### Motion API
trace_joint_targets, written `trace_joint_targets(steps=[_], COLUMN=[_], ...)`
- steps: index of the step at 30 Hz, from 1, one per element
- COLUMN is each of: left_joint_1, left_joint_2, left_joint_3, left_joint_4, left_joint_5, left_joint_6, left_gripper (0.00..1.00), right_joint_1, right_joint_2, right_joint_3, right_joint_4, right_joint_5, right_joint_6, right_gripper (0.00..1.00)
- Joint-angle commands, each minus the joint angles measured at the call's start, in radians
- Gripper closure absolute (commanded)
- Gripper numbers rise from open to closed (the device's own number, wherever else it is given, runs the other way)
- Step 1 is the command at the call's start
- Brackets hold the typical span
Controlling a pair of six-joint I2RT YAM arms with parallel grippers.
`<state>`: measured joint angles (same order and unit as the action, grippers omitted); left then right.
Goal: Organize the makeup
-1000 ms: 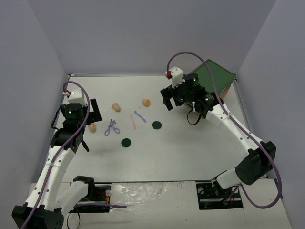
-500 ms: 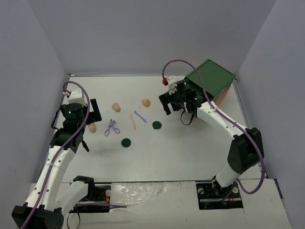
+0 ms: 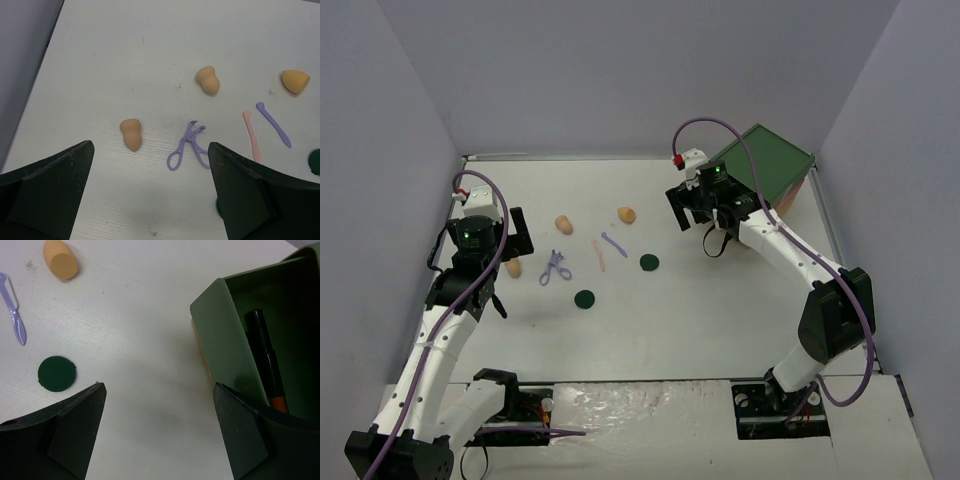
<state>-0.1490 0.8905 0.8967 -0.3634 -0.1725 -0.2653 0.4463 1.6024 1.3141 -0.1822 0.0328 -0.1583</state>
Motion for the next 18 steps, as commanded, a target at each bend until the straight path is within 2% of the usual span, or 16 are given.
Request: trace_joint_targets(steps=[1,18], left_joint_1=[0.008,0.008], left_joint_2=[0.007,0.009], left_joint_3=[0.034,0.034], left_joint_4=[0.041,0.040], left_joint_5=[0.005,0.002], left_joint_6=[0.000,0.001], left_gripper=[0.03,0.03], right_joint_1=[-0.043,-0.065], right_joint_2=[0.012,0.054], right_joint_3=[0.050,0.080], right_joint_4=[0.052,0.086], right_joint_5=[0.070,0.244], right_joint_6=[-0.018,-0.038], right_gripper=[0.14,0.11])
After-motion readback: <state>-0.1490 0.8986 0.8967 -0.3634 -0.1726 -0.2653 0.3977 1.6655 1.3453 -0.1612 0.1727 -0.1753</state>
